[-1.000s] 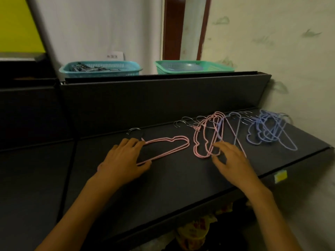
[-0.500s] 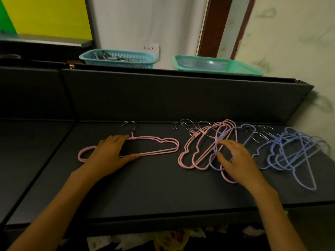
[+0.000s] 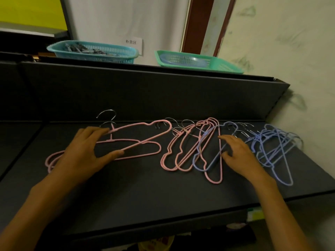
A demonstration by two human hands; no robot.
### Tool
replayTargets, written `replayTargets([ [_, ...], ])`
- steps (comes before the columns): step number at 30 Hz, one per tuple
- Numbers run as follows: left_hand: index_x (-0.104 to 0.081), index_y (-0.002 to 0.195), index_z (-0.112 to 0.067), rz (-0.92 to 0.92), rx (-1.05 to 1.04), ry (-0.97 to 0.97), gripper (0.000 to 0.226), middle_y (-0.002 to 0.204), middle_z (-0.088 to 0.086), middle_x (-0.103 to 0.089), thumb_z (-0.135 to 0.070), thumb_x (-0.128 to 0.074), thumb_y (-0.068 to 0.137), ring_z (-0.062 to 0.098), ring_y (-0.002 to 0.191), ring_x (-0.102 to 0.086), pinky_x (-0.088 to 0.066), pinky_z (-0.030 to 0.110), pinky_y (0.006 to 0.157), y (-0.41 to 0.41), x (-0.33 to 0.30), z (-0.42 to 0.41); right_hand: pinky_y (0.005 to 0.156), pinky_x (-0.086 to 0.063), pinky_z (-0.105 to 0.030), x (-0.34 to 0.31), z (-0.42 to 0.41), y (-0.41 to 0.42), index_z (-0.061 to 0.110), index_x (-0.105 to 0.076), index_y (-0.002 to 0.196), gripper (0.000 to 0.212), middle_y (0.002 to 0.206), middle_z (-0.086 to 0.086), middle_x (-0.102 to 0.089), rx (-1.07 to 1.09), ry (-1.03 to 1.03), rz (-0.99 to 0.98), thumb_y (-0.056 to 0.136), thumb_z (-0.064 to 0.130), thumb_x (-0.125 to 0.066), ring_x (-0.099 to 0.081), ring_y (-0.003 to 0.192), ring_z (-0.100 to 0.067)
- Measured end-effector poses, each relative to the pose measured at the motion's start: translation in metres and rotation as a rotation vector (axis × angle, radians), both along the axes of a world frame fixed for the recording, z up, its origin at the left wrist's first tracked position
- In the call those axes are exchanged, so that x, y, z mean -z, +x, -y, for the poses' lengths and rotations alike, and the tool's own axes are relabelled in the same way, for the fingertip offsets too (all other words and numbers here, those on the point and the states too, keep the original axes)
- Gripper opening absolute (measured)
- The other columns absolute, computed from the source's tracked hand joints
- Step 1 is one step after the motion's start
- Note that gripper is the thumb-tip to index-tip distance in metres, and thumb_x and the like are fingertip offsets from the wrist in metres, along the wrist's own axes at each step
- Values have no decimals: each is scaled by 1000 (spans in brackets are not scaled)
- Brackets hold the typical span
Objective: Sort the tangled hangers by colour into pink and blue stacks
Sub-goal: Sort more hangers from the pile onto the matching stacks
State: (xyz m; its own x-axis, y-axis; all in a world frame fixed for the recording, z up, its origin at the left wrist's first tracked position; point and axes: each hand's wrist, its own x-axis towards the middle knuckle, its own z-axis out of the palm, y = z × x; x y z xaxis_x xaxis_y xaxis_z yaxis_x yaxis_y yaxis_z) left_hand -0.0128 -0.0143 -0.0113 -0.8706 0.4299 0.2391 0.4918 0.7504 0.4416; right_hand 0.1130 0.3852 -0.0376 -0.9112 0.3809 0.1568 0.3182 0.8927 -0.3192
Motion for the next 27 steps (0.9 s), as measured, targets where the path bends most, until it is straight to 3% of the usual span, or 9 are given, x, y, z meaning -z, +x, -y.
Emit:
replayTargets([
  [4, -40, 137, -20, -43, 4, -2, 82, 138, 5, -38, -53, -69, 68, 22, 124, -33, -35, 41, 100, 8, -1, -31, 113, -26, -40, -9, -22, -7, 30, -38, 139, 68, 146, 1, -37, -122, 79, 74, 78, 26, -69, -33, 134, -17],
  [14, -40, 138, -19, -79, -135, 28, 86, 138, 7, -38, -57, -68, 65, 24, 125, -33, -35, 44, 100, 27, 2, -94, 114, -23, -35, -28, -74, -41, 44, -32, 139, 92, 152, 12, -25, -381, -84, 277, 62, 50, -81, -24, 139, -13],
  [19, -43, 135, -20, -107, -193, 24, 91, 136, 7, -40, -66, -58, 58, 25, 123, -35, -37, 44, 97, 37, 3, -113, 115, -17, -50, -24, -87, -62, 54, -19, 140, 109, 155, 19, -10, -437, -110, 398, 49, 68, -77, -6, 144, -19],
  [22, -44, 135, -19, -140, -211, 32, 84, 135, 8, -41, -55, -70, 64, 26, 123, -35, -37, 45, 96, 40, 5, -119, 116, -13, -47, -27, -87, -66, 48, -21, 142, 107, 156, 14, -12, -454, -90, 410, 53, 62, -79, -2, 144, -21],
  [27, -44, 134, -18, -164, -232, 20, 82, 135, 9, -42, -52, -73, 65, 27, 123, -36, -38, 47, 95, 42, 7, -125, 113, -22, -42, -29, -79, -61, 41, -25, 143, 102, 153, 7, -15, -497, -17, 317, 58, 60, -78, -13, 142, -18],
])
